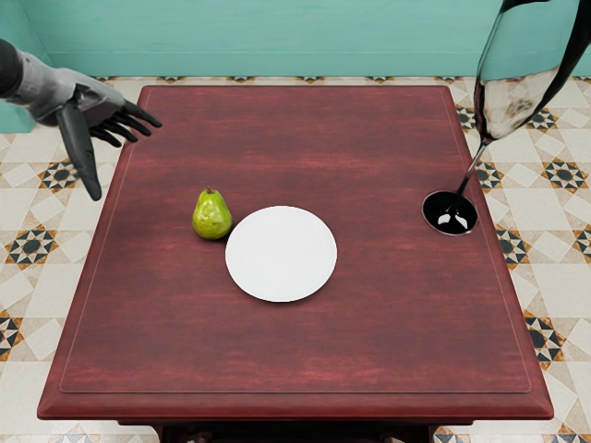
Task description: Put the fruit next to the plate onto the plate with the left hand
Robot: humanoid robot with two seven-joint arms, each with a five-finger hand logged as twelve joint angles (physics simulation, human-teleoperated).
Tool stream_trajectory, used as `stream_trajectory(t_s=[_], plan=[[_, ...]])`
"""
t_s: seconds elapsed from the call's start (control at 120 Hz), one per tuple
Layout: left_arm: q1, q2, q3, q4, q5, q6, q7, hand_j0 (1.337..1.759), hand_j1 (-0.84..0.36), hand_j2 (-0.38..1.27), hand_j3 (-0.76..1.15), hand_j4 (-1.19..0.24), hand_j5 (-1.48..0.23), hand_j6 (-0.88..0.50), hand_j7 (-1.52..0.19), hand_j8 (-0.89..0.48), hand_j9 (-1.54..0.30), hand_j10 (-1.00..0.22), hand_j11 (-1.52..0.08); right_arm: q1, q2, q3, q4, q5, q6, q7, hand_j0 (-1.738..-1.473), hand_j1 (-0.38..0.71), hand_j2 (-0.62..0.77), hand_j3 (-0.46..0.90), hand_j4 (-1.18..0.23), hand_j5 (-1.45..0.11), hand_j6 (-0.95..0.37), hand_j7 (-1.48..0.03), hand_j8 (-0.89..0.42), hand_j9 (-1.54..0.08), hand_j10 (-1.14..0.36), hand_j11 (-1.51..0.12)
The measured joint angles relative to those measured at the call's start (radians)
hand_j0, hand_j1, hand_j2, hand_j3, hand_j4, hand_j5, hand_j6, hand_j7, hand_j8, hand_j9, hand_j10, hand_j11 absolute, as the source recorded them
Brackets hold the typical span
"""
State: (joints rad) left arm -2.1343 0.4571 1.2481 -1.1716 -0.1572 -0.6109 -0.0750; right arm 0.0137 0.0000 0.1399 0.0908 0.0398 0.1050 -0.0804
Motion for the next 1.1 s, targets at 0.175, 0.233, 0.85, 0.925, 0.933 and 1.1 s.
stream_trajectory(t_s=[0.175,0.233,0.85,0.925,0.933,1.1], plan=[[0.005,0.008,-0.006,0.002,0.004,0.000,0.001,1.658,0.31,0.01,0.00,-0.03,-0.04,-0.03,-0.04,-0.03,-0.04,-0.03,-0.04,-0.003,0.000,0.000,-0.001,-0.001,-0.002,-0.001,-1.658,-0.35,0.00,0.00,0.00,0.00,0.00,0.00,0.00,0.00,0.00,0.00],[0.009,0.008,-0.007,0.005,0.005,0.000,0.001,1.658,0.31,0.01,0.00,-0.03,-0.04,-0.03,-0.04,-0.03,-0.04,-0.03,-0.04,-0.010,0.000,0.000,0.000,0.000,-0.002,-0.001,-1.658,-0.35,0.00,0.00,0.00,0.00,0.00,0.00,0.00,0.00,0.00,0.00],[-0.079,-0.205,0.034,-0.054,-0.007,0.098,0.007,1.658,0.32,0.00,0.00,-0.02,-0.03,-0.02,-0.03,-0.02,-0.03,-0.02,-0.03,-0.018,0.000,0.000,0.000,0.000,-0.002,-0.001,-1.658,-0.35,0.00,0.00,0.00,0.00,0.00,0.00,0.00,0.00,0.00,0.00],[-0.025,-0.221,0.043,-0.108,-0.011,0.259,0.008,1.658,0.32,0.00,0.00,-0.02,-0.03,-0.02,-0.03,-0.02,-0.03,-0.02,-0.03,-0.018,0.000,0.000,0.000,0.000,-0.002,-0.001,-1.658,-0.35,0.00,0.00,0.00,0.00,0.00,0.00,0.00,0.00,0.00,0.00],[-0.015,-0.228,0.044,-0.113,-0.011,0.277,0.008,1.658,0.32,0.00,0.00,-0.02,-0.03,-0.02,-0.03,-0.02,-0.03,-0.02,-0.03,-0.018,0.000,0.000,0.000,0.000,-0.002,-0.001,-1.658,-0.35,0.00,0.00,0.00,0.00,0.00,0.00,0.00,0.00,0.00,0.00],[0.090,-0.303,0.019,-0.155,0.015,0.517,0.009,1.658,0.32,0.00,0.00,-0.02,-0.03,-0.02,-0.03,-0.02,-0.03,-0.02,-0.03,-0.018,0.000,0.000,0.000,0.000,-0.002,-0.001,-1.658,-0.35,0.00,0.00,0.00,0.00,0.00,0.00,0.00,0.00,0.00,0.00]])
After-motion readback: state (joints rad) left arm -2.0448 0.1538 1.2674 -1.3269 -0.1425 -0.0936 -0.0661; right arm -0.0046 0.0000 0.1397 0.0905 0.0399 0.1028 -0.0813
